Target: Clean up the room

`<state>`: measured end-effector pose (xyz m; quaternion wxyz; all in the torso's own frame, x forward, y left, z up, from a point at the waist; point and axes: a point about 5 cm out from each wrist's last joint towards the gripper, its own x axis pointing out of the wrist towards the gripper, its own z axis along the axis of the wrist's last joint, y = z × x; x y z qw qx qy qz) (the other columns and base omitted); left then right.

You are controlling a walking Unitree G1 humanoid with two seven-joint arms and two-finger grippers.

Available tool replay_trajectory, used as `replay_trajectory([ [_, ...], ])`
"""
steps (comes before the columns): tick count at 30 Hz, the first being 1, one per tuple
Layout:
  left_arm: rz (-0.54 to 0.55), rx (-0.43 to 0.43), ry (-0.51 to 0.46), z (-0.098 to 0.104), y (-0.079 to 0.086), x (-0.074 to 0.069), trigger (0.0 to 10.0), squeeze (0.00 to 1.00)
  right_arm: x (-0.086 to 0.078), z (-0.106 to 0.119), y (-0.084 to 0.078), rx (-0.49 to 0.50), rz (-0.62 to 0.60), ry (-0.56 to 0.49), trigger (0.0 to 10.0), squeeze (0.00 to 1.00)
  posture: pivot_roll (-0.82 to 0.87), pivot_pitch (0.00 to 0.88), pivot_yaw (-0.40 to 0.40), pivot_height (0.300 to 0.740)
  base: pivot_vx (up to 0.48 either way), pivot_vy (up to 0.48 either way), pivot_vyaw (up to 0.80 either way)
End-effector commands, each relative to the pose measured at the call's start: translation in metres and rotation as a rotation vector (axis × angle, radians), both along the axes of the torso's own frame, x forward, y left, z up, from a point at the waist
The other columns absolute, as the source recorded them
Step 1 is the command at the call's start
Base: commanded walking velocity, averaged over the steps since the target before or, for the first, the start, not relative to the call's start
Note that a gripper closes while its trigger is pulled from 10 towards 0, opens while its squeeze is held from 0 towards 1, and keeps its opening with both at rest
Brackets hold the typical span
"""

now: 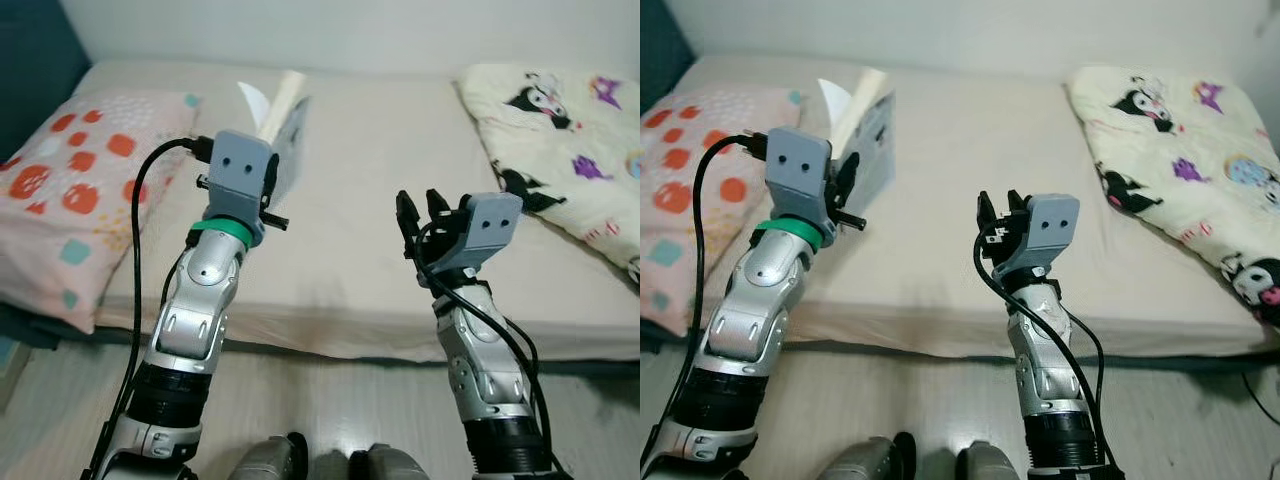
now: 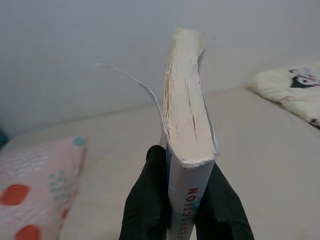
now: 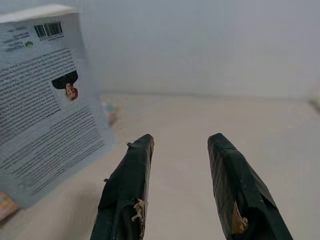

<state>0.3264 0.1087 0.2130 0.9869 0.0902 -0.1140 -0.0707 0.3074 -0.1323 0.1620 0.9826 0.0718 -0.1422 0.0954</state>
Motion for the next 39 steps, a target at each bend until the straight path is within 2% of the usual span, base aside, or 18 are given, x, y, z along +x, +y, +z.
replay_trajectory([
  [1, -0.019, 0.006, -0.035, 0.0046, -0.0047, -0.0022, 10.0, 0.00, -0.0011, -0.0036, -0.0049, -0.003, -0.018, 0.012, 10.0, 0.00, -0.08, 0.052, 0.066, 0.740, 0.000, -0.304, 0.00],
  [15, -0.021, 0.012, -0.037, 0.0036, -0.0051, -0.0023, 10.0, 0.00, -0.0004, -0.0037, -0.0048, -0.005, -0.017, 0.012, 10.0, 0.00, -0.08, 0.049, 0.066, 0.740, 0.000, -0.287, 0.00],
  [24, -0.037, 0.003, -0.029, 0.0025, -0.0071, -0.0028, 10.0, 0.00, -0.0009, -0.0040, -0.0028, -0.003, -0.005, 0.014, 10.0, 0.00, -0.08, 0.051, 0.068, 0.740, 0.000, 0.000, 0.00],
  [25, -0.036, -0.001, -0.030, 0.0025, -0.0066, -0.0025, 10.0, 0.00, -0.0016, -0.0058, 0.0015, -0.045, 0.017, 0.021, 10.0, 0.00, -0.08, 0.053, 0.068, 0.740, 0.255, 0.000, 0.69],
  [27, -0.035, 0.001, -0.030, 0.0025, -0.0064, -0.0024, 10.0, 0.00, -0.0020, -0.0060, 0.0027, -0.055, 0.023, 0.018, 10.0, 0.00, -0.08, 0.053, 0.068, 0.740, 0.255, 0.000, 0.69],
  [39, -0.045, -0.006, -0.015, 0.0007, -0.0084, -0.0030, 10.0, 0.00, -0.0010, -0.0065, 0.0010, -0.061, 0.012, 0.021, 10.0, 0.00, -0.08, 0.057, 0.067, 0.740, 0.043, 0.000, 0.63],
])
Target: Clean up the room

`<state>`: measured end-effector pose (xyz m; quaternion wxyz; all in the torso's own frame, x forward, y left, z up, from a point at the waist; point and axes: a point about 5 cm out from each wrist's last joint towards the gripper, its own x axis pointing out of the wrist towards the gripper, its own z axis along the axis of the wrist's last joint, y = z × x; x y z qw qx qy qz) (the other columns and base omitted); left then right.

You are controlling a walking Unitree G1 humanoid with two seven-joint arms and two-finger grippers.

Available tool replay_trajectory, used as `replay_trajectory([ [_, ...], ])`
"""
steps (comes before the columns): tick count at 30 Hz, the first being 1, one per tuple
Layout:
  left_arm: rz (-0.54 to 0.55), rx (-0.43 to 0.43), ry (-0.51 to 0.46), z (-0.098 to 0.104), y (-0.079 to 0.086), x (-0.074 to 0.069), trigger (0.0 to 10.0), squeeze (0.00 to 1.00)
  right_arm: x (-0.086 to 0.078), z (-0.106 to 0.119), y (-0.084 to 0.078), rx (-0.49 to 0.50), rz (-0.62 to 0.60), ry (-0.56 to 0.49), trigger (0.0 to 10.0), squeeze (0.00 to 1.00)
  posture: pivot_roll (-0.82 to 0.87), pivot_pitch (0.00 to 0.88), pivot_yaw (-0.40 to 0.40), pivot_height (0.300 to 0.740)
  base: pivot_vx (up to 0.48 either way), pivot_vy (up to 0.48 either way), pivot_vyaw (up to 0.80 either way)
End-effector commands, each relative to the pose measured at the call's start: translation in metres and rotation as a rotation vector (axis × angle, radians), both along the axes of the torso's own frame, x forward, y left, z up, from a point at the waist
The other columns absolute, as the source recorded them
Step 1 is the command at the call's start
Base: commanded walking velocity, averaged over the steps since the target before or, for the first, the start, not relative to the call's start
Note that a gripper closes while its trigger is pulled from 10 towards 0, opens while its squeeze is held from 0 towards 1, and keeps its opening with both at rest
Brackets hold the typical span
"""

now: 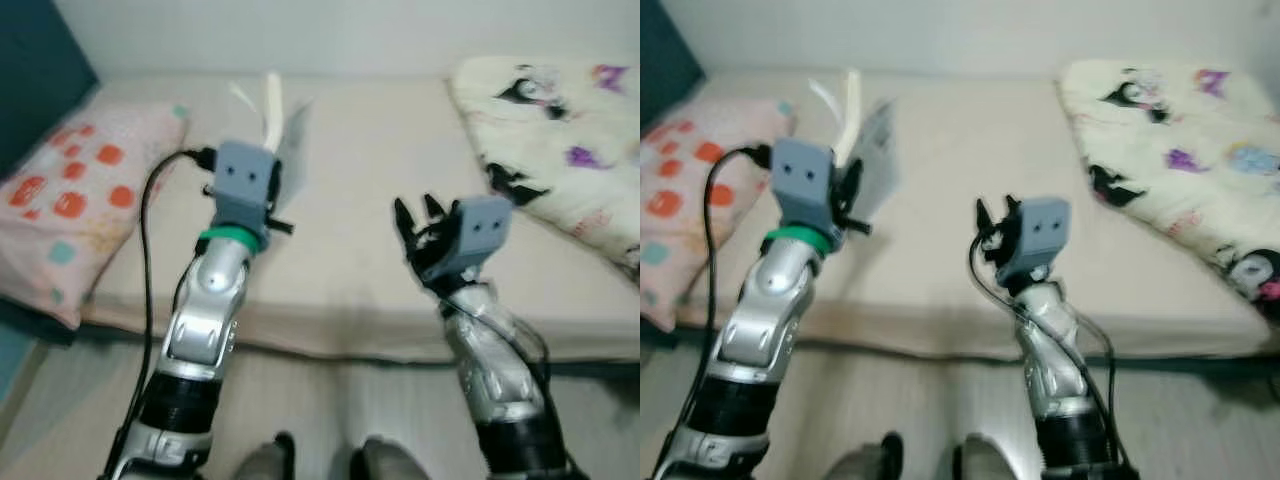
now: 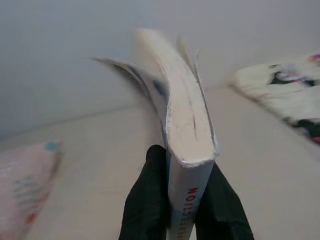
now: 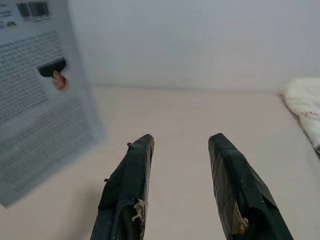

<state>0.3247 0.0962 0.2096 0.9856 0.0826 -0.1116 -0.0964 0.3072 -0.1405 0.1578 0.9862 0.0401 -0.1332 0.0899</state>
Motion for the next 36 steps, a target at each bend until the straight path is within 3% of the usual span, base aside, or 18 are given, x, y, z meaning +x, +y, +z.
replay_trajectory([
  [1, 0.008, 0.001, -0.026, 0.0040, 0.0041, -0.0013, 10.0, 0.00, -0.0007, -0.0023, 0.0091, 0.003, 0.031, 0.009, 10.0, 0.00, -0.08, 0.057, 0.067, 0.740, 0.000, 0.000, 0.67],
  [19, 0.014, 0.015, -0.037, 0.0051, 0.0037, -0.0011, 10.0, 0.00, -0.0018, -0.0022, 0.0127, 0.008, 0.054, 0.002, 10.0, 0.00, -0.08, 0.058, 0.070, 0.740, 0.000, 0.000, 0.66],
  [24, 0.023, 0.023, -0.043, 0.0055, 0.0046, -0.0006, 10.0, 0.00, -0.0021, -0.0021, 0.0137, 0.011, 0.057, 0.003, 10.0, 0.00, -0.08, 0.058, 0.071, 0.740, 0.413, 0.000, 0.60],
  [36, 0.024, 0.025, -0.043, 0.0055, 0.0044, 0.0003, 10.0, 0.00, -0.0027, -0.0016, 0.0147, 0.033, 0.062, -0.001, 10.0, 0.00, -0.08, 0.058, 0.072, 0.740, 0.480, 0.000, 0.00],
])
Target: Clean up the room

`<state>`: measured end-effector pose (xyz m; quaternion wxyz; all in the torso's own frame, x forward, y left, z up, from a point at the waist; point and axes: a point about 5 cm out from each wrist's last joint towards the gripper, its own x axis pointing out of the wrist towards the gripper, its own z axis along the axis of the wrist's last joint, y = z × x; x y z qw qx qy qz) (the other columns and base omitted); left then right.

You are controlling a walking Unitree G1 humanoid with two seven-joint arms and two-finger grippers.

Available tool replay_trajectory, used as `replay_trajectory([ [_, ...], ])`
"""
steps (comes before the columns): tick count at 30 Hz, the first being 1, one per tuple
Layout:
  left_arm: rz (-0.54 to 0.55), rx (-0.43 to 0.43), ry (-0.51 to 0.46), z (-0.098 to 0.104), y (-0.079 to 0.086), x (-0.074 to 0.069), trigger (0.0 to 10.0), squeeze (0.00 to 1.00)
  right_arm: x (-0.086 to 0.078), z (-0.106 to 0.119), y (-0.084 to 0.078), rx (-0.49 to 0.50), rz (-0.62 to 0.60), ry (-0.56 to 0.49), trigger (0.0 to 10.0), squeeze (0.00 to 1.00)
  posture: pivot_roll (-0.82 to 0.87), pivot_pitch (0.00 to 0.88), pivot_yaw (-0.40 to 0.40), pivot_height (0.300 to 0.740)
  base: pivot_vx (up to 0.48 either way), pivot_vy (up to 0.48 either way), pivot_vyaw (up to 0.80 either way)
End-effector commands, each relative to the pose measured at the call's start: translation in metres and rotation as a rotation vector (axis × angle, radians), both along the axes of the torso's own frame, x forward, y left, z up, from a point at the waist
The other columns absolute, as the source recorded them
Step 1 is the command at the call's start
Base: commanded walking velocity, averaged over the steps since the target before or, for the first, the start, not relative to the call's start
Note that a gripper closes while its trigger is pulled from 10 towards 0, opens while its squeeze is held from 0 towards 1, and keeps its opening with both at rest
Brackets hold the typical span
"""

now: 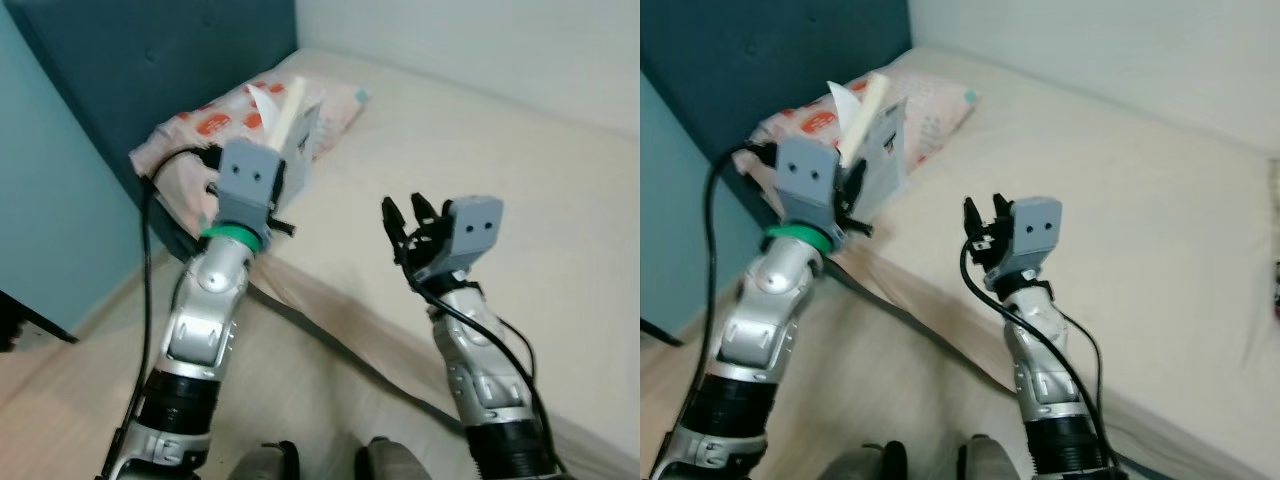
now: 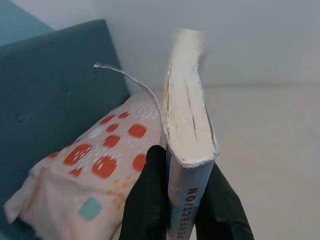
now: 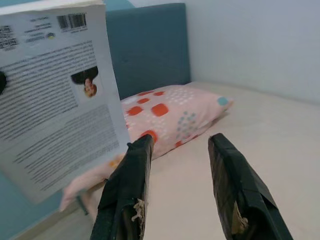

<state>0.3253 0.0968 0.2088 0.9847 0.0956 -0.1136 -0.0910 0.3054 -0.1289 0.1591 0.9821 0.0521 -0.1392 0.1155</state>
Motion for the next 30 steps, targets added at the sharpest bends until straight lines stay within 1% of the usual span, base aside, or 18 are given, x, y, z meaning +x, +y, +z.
replay_trajectory([
  [1, 0.012, 0.002, -0.036, 0.006, 0.004, 0.000, 10.0, 0.00, -0.001, -0.003, 0.003, 0.013, 0.008, 0.013, 10.0, 0.00, -0.08, 0.058, 0.073, 0.740, 0.480, 0.000, 0.00],
  [10, 0.014, 0.002, -0.035, 0.006, 0.004, 0.000, 10.0, 0.00, -0.001, -0.004, 0.003, 0.013, 0.007, 0.019, 10.0, 0.00, -0.08, 0.058, 0.072, 0.740, 0.480, 0.000, 0.00],
  [19, 0.018, 0.006, -0.036, 0.005, 0.003, 0.000, 10.0, 0.00, -0.001, -0.005, 0.002, 0.013, 0.014, 0.024, 10.0, 0.00, -0.08, 0.054, 0.071, 0.740, 0.388, 0.000, 0.00],
  [21, 0.013, 0.008, -0.037, 0.005, 0.003, 0.000, 10.0, 0.00, -0.001, -0.005, 0.002, 0.015, 0.015, 0.026, 10.0, 0.00, -0.08, 0.053, 0.071, 0.740, 0.247, 0.000, 0.00],
  [26, -0.007, 0.031, -0.042, 0.003, 0.000, -0.001, 10.0, 0.00, -0.001, -0.007, 0.001, 0.025, 0.013, 0.038, 10.0, 0.00, -0.08, 0.051, 0.072, 0.740, 0.000, 0.000, 0.00],
  [27, -0.017, 0.052, -0.047, 0.001, -0.001, -0.002, 10.0, 0.00, 0.000, -0.008, 0.001, 0.031, 0.012, 0.043, 10.0, 0.00, -0.08, 0.050, 0.072, 0.740, 0.000, 0.000, 0.00],
  [28, -0.034, 0.115, -0.060, -0.004, -0.003, -0.004, 10.0, 0.00, 0.000, -0.010, 0.000, 0.040, 0.010, 0.053, 10.0, 0.00, -0.08, 0.051, 0.072, 0.740, 0.000, 0.000, 0.00],
  [30, -0.034, 0.115, -0.060, -0.004, -0.003, -0.004, 10.0, 0.00, 0.000, -0.010, 0.000, 0.040, 0.010, 0.053, 10.0, 0.00, -0.08, 0.051, 0.072, 0.740, 0.000, 0.000, 0.00],
])
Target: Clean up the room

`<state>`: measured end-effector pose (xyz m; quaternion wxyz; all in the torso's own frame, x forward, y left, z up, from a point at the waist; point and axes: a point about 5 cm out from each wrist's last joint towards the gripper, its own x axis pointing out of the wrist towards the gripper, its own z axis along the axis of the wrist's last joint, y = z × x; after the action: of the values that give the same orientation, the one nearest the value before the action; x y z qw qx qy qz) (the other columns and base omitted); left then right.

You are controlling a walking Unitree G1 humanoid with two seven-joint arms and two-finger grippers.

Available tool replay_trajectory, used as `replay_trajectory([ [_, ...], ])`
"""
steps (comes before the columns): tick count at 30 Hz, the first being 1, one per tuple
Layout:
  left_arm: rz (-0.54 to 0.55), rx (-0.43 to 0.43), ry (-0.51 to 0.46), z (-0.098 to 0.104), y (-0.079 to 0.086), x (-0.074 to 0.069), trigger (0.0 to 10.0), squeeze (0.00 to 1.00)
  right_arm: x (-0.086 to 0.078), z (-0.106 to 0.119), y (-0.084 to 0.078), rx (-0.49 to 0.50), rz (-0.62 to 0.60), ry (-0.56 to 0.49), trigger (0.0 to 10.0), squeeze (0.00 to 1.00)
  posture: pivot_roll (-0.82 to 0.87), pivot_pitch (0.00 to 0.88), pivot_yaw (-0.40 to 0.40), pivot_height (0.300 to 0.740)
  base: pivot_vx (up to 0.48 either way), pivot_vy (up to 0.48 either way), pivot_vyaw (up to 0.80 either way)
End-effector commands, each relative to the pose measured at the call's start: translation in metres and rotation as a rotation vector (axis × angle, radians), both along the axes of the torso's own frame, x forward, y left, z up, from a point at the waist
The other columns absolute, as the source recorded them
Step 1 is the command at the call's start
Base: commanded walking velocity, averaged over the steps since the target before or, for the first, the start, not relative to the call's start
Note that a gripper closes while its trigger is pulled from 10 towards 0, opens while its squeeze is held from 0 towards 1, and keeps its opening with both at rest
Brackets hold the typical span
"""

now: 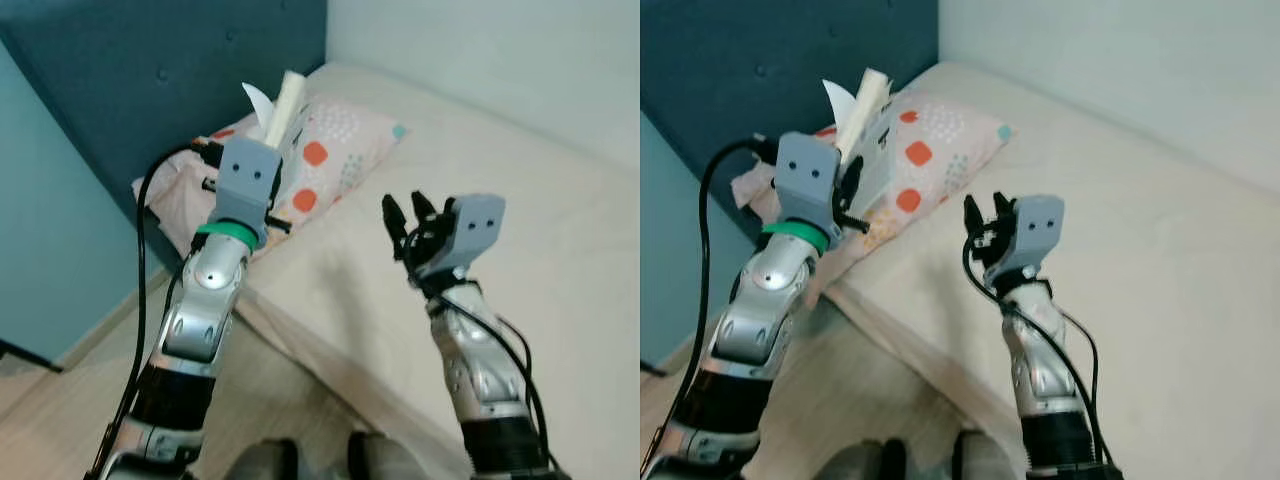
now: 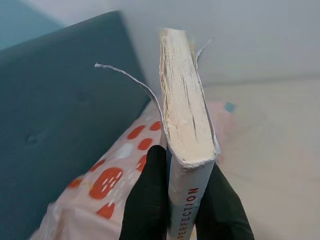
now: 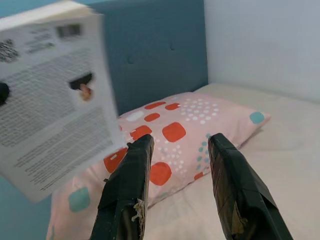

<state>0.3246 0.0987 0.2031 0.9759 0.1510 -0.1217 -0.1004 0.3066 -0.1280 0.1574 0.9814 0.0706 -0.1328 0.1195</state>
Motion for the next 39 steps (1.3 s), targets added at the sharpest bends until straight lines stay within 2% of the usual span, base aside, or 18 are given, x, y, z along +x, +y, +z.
replay_trajectory([
  [1, -0.031, 0.064, -0.039, -0.005, -0.006, -0.005, 10.0, 0.00, -0.001, -0.010, -0.001, 0.013, -0.008, 0.046, 10.0, 0.00, -0.08, 0.051, 0.074, 0.740, 0.000, 0.000, 0.00],
  [3, -0.028, 0.112, -0.040, -0.013, -0.007, -0.005, 10.0, 0.00, -0.001, -0.011, -0.002, 0.016, -0.013, 0.051, 10.0, 0.00, -0.08, 0.051, 0.074, 0.740, 0.000, 0.000, 0.00],
  [10, -0.017, 0.176, -0.025, -0.027, -0.004, -0.006, 10.0, 0.00, -0.001, -0.015, -0.003, 0.005, -0.028, 0.067, 10.0, 0.00, -0.08, 0.054, 0.075, 0.725, 0.000, 0.000, 0.00],
  [36, -0.011, 0.194, -0.046, -0.035, -0.005, -0.005, 10.0, 0.00, -0.002, -0.016, -0.002, 0.014, -0.028, 0.072, 10.0, 0.00, -0.08, 0.061, 0.078, 0.640, 0.000, 0.000, 0.00],
  [39, -0.028, 0.202, -0.074, -0.034, -0.006, -0.006, 10.0, 0.00, -0.002, -0.016, -0.002, 0.015, -0.029, 0.072, 10.0, 0.00, -0.08, 0.061, 0.077, 0.625, 0.000, 0.000, 0.00],
])
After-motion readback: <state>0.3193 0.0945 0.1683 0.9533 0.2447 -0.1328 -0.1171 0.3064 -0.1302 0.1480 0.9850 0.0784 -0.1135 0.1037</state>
